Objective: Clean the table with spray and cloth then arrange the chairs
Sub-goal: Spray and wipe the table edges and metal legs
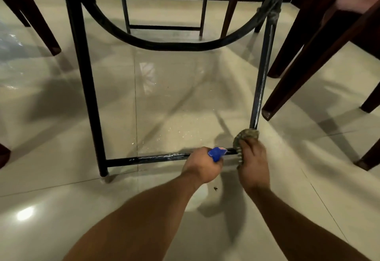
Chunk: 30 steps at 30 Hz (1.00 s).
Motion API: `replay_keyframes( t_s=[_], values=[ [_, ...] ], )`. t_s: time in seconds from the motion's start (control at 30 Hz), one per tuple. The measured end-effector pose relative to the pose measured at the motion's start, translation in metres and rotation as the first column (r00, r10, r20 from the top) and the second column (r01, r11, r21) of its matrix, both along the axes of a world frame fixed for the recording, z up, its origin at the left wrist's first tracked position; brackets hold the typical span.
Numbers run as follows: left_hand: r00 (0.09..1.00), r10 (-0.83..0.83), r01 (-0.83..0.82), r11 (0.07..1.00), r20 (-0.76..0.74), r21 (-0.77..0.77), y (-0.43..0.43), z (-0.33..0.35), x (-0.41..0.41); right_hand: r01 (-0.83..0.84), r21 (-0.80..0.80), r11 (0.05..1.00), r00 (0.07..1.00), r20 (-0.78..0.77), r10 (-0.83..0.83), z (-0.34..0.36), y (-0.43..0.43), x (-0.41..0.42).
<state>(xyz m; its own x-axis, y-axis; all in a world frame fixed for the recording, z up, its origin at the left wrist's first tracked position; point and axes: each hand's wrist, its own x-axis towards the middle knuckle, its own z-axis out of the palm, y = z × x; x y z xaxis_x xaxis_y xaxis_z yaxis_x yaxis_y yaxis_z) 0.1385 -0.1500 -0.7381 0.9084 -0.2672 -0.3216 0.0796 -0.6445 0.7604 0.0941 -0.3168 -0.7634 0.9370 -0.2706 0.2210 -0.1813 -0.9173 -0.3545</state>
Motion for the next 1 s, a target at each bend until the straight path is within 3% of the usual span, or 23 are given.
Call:
replay_keyframes(
  t_s=[0.07, 0.13, 0.2, 0.23, 0.3, 0.33, 0.37, 0.4, 0.47, 0.5, 0.57, 0.6, 0.63, 0.67, 0.73, 0.77, 0.8, 0.87, 0.93, 0.97, 1.0],
  values=[
    [0.999, 0.036, -0.036, 0.999, -0.007, -0.019, 0.002, -0.002, 0.002, -0.067, -0.012, 0.998, 0.982, -0.177, 0.064, -0.018, 0.005, 0.004],
    [0.996, 0.074, -0.077, 0.992, -0.04, -0.095, 0.008, -0.003, 0.006, -0.199, 0.107, 0.974, 0.95, -0.223, 0.218, -0.016, 0.005, 0.01],
    [0.995, 0.08, -0.087, 0.987, -0.052, -0.139, 0.014, -0.003, 0.01, -0.384, 0.085, 0.919, 0.876, -0.279, 0.392, -0.007, -0.002, 0.014],
    [0.997, 0.067, -0.073, 0.988, -0.043, -0.135, 0.017, -0.002, 0.012, -0.363, 0.048, 0.93, 0.886, -0.292, 0.361, -0.004, -0.008, 0.015],
    [0.997, 0.061, -0.066, 0.99, -0.038, -0.124, 0.023, 0.002, 0.013, -0.124, -0.057, 0.991, 0.952, -0.288, 0.102, -0.006, -0.002, 0.014],
    [0.997, 0.064, -0.067, 0.991, -0.033, -0.119, 0.027, 0.005, 0.014, -0.047, -0.003, 0.999, 0.963, -0.267, 0.045, -0.005, 0.013, 0.013],
    [0.998, 0.063, -0.065, 0.992, -0.021, -0.109, 0.03, 0.006, 0.015, -0.091, 0.106, 0.99, 0.959, -0.26, 0.116, -0.004, 0.029, 0.013],
    [0.998, 0.057, -0.058, 0.994, -0.005, -0.093, 0.033, 0.007, 0.015, -0.234, 0.223, 0.946, 0.926, -0.245, 0.287, -0.003, 0.043, 0.015],
    [0.999, 0.037, -0.036, 0.998, 0.017, -0.06, 0.042, 0.008, 0.016, -0.441, 0.271, 0.856, 0.825, -0.254, 0.506, 0.005, 0.05, 0.016],
    [0.999, 0.04, -0.039, 0.998, 0.013, -0.051, 0.047, 0.008, 0.014, -0.423, 0.215, 0.88, 0.846, -0.253, 0.469, 0.004, 0.044, 0.018],
    [0.999, 0.052, -0.053, 0.998, -0.013, -0.032, 0.057, 0.007, 0.013, -0.119, 0.035, 0.992, 0.967, -0.222, 0.123, -0.003, 0.031, 0.017],
    [0.998, 0.059, -0.06, 0.998, -0.023, -0.027, 0.063, 0.006, 0.012, -0.021, 0.0, 1.0, 0.973, -0.231, 0.021, -0.004, 0.036, 0.015],
    [0.998, 0.055, -0.055, 0.998, -0.025, -0.02, 0.068, 0.006, 0.013, -0.065, 0.01, 0.998, 0.968, -0.242, 0.065, -0.003, 0.048, 0.013],
    [0.998, 0.05, -0.05, 0.999, -0.026, -0.016, 0.074, 0.006, 0.013, -0.224, 0.079, 0.971, 0.94, -0.245, 0.237, 0.001, 0.064, 0.01],
    [0.999, 0.041, -0.041, 0.999, -0.029, -0.008, 0.084, 0.006, 0.014, -0.546, 0.181, 0.818, 0.777, -0.257, 0.575, 0.006, 0.081, 0.009],
    [0.999, 0.038, -0.039, 0.999, -0.03, -0.003, 0.09, 0.004, 0.013, -0.572, 0.204, 0.795, 0.765, -0.219, 0.606, 0.008, 0.08, 0.01],
    [0.998, 0.045, -0.044, 0.999, -0.034, 0.006, 0.096, 0.004, 0.012, -0.511, 0.209, 0.834, 0.829, -0.135, 0.542, 0.007, 0.077, 0.015],
    [0.997, 0.061, -0.06, 0.998, -0.039, 0.028, 0.11, 0.005, 0.012, -0.176, 0.246, 0.953, 0.984, 0.029, 0.174, 0.005, 0.064, 0.024],
    [0.995, 0.083, -0.08, 0.995, -0.055, 0.056, 0.123, 0.009, 0.015, 0.156, 0.433, 0.888, 0.982, 0.029, -0.186, 0.006, 0.062, 0.029],
    [0.995, 0.087, -0.082, 0.993, -0.057, 0.081, 0.128, 0.012, 0.017, 0.263, 0.399, 0.878, 0.96, -0.016, -0.281, 0.008, 0.065, 0.03],
    [0.995, 0.092, -0.087, 0.991, -0.047, 0.099, 0.134, 0.016, 0.019, 0.279, 0.284, 0.917, 0.96, -0.081, -0.267, 0.004, 0.072, 0.029]
  ],
)
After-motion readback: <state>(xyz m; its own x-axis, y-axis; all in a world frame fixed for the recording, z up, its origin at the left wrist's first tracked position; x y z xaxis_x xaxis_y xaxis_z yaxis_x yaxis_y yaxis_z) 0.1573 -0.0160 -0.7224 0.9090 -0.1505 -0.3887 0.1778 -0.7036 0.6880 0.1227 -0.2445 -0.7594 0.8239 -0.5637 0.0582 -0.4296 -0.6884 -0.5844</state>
